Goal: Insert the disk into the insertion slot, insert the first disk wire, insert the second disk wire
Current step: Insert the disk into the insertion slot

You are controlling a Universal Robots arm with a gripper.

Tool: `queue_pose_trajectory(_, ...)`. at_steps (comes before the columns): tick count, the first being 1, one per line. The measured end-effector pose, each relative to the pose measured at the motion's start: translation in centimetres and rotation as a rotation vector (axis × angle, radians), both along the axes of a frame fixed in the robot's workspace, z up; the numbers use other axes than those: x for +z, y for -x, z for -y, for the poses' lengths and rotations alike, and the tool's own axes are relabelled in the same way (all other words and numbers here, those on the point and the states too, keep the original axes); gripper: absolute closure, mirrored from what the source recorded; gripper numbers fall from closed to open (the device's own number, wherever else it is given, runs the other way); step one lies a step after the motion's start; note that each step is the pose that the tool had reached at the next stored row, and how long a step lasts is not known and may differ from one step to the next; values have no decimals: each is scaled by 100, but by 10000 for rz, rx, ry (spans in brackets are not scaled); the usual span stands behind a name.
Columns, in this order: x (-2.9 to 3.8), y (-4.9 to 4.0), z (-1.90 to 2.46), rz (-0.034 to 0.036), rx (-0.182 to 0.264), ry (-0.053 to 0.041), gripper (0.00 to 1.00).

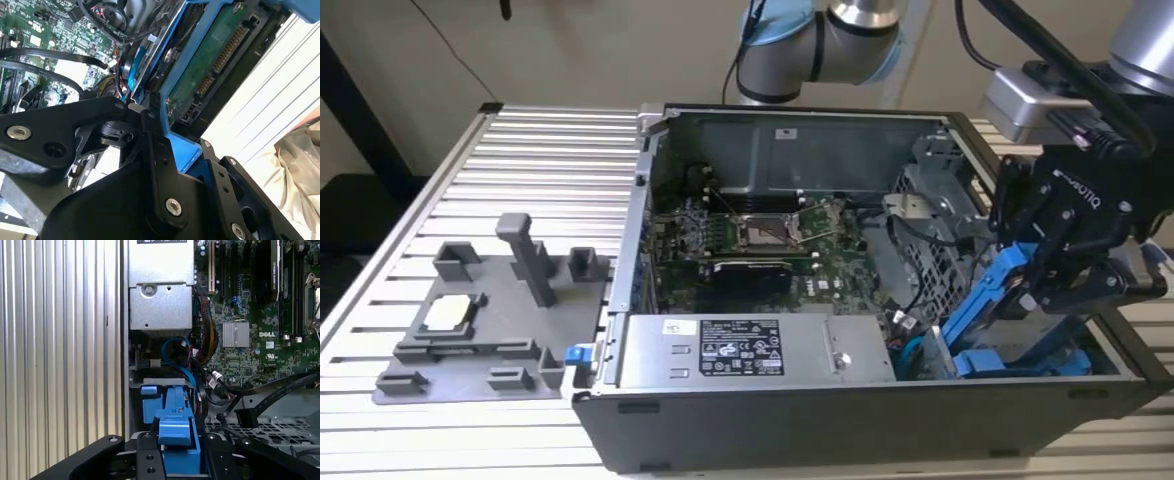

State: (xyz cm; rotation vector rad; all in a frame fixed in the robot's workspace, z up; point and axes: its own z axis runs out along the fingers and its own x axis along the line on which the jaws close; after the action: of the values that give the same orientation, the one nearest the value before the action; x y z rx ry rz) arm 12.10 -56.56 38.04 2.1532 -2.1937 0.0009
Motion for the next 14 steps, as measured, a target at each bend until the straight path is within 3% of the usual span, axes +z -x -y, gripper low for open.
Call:
queue_pose_trajectory(3, -1, 5, 0, 0, -2, -8, 65)
queue_pose_trajectory(4, -1, 5, 0, 0, -2, -9, 59)
queue_pose_trajectory(10, -1, 12, 0, 2, -3, -17, 57)
queue_pose_trajectory(13, -2, 19, -1, 7, -4, -24, 45)
queue_pose_trajectory(14, -3, 20, -4, 9, -3, -25, 45)
